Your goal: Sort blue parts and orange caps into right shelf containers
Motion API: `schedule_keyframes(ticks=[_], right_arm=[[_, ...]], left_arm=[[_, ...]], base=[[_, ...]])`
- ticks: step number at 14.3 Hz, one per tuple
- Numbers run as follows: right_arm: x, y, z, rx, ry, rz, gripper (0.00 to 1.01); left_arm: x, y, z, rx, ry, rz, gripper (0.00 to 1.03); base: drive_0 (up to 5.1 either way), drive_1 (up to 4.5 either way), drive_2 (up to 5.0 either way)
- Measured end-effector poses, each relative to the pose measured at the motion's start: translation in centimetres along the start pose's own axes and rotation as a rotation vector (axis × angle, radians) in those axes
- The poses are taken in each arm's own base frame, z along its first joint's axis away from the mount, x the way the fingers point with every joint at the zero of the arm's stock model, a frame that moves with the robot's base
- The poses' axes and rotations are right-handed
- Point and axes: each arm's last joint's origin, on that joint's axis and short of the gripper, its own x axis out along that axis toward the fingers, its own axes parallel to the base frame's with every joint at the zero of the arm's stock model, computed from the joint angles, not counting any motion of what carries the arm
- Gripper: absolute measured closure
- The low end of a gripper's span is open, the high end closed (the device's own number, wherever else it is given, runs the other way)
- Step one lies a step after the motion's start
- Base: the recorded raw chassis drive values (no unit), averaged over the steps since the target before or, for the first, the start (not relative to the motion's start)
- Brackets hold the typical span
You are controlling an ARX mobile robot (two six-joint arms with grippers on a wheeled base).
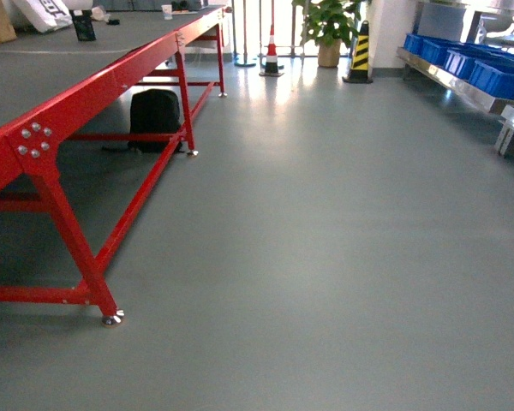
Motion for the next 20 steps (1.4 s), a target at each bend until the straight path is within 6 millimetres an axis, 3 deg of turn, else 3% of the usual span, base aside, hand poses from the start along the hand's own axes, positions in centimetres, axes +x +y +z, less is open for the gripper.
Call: schedule_keyframes(ticks=[20], right_arm=[[0.00, -0.14, 0.03, 0.002, -0.004, -0.004, 0.57]], left_arm=[[0.00, 0.01, 0.06, 0.000, -0.003, 0.000, 0.58]], base=[[5.1, -2.33, -2.3]])
